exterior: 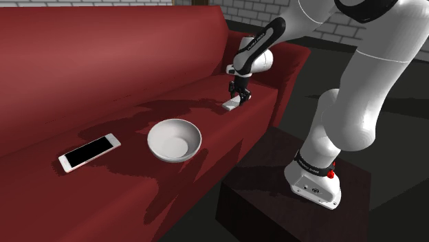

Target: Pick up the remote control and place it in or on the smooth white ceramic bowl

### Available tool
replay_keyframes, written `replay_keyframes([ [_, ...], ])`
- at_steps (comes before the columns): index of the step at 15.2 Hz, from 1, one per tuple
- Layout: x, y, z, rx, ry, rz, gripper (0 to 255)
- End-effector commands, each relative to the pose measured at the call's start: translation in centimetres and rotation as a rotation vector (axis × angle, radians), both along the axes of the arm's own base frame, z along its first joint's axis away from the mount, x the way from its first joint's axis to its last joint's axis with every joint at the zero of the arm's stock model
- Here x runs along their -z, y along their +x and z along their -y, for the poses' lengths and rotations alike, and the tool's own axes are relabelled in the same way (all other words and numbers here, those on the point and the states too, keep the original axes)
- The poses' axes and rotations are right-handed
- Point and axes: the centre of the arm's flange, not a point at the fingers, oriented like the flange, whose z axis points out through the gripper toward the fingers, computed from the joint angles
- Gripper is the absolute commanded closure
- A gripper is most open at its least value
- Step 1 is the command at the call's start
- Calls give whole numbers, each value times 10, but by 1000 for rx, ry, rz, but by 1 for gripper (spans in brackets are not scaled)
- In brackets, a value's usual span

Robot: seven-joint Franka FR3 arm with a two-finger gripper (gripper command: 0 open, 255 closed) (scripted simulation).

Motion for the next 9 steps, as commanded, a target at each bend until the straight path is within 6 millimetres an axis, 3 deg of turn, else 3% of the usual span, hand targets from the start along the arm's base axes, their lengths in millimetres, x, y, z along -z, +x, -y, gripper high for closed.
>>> replay_keyframes([
  [1,-11,-1,0,0,0,0,255],
  [9,-53,-1,0,0,0,0,255],
])
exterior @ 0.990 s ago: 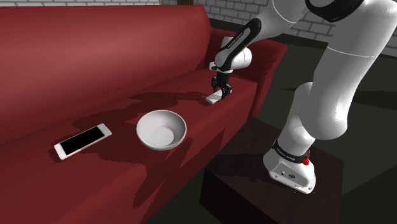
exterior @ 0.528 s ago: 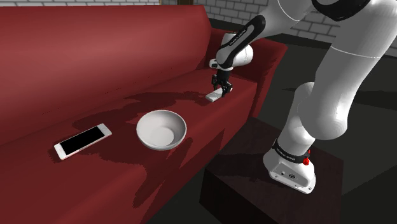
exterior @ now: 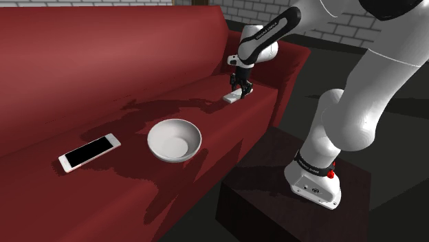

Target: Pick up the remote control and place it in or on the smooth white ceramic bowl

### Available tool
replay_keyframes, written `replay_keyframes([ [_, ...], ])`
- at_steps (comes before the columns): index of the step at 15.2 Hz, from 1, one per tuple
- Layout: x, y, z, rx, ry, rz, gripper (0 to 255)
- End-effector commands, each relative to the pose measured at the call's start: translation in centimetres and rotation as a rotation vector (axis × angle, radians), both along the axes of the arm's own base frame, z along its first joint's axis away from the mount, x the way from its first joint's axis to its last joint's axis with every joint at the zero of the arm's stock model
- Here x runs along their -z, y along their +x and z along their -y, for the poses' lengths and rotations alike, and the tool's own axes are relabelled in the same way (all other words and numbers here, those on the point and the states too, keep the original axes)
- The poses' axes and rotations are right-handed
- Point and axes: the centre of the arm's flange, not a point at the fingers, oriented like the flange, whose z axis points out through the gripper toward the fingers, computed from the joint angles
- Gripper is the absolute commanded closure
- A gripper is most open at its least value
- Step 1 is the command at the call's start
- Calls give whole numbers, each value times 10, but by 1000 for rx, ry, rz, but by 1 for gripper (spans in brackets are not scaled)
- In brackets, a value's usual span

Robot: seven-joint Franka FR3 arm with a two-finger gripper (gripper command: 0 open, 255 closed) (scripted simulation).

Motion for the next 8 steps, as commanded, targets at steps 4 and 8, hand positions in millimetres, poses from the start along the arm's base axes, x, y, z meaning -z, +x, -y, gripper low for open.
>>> replay_keyframes([
  [4,-27,0,0,0,-1,0,255],
  [8,-49,0,0,0,-1,0,255],
])
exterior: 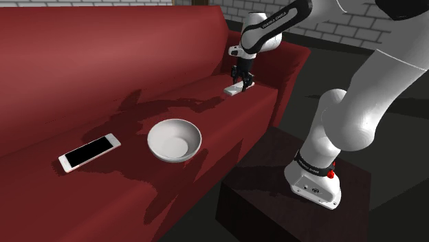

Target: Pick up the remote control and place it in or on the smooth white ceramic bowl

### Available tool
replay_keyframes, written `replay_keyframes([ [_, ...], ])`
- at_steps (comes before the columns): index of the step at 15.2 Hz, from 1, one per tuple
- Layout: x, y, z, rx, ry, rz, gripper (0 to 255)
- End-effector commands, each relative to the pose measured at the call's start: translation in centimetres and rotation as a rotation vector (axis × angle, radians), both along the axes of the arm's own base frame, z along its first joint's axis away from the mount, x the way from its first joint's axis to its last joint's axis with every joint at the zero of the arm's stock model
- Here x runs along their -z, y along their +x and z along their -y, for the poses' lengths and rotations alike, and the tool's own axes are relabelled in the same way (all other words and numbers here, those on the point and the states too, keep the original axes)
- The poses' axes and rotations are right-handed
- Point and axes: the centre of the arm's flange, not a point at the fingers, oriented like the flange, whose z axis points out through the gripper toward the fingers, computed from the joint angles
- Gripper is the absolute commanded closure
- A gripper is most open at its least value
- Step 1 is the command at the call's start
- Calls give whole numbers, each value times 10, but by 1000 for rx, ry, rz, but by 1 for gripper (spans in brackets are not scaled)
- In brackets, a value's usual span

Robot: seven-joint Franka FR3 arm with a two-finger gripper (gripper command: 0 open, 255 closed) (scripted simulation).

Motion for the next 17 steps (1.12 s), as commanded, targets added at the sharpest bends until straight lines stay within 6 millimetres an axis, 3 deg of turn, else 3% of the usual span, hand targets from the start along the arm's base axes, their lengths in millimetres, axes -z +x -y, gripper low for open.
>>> replay_keyframes([
  [1,-11,0,-1,0,0,0,255],
  [10,-58,0,-1,0,0,0,255],
  [17,-58,-2,-93,0,0,0,255],
])
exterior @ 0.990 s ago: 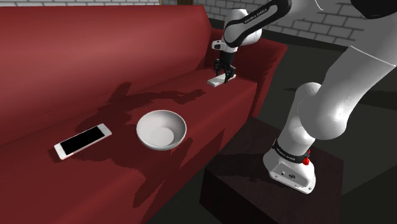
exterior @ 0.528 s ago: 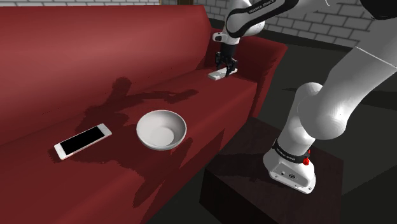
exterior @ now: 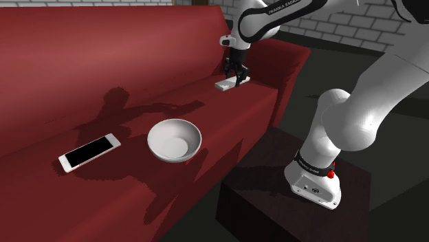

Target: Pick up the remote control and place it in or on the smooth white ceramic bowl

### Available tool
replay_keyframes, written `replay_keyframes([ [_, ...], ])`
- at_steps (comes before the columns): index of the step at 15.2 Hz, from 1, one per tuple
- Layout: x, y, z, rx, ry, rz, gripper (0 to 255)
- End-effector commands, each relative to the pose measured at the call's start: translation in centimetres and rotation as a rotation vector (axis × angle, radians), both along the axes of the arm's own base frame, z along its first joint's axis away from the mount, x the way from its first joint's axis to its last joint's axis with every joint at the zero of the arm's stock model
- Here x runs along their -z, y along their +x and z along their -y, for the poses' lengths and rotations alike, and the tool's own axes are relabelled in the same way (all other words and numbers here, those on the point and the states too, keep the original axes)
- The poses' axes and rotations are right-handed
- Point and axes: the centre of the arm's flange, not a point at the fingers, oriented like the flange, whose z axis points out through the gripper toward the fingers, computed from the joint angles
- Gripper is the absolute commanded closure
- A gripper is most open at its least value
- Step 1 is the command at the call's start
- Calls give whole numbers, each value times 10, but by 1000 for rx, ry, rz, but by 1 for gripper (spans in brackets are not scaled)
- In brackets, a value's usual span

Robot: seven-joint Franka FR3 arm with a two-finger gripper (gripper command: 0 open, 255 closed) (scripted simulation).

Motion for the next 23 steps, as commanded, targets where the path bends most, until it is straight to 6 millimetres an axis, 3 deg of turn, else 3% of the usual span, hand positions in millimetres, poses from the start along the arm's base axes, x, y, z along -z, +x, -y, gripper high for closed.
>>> replay_keyframes([
  [1,-2,-2,-27,2,0,0,255],
  [23,-3,-9,-317,2,0,0,255],
])
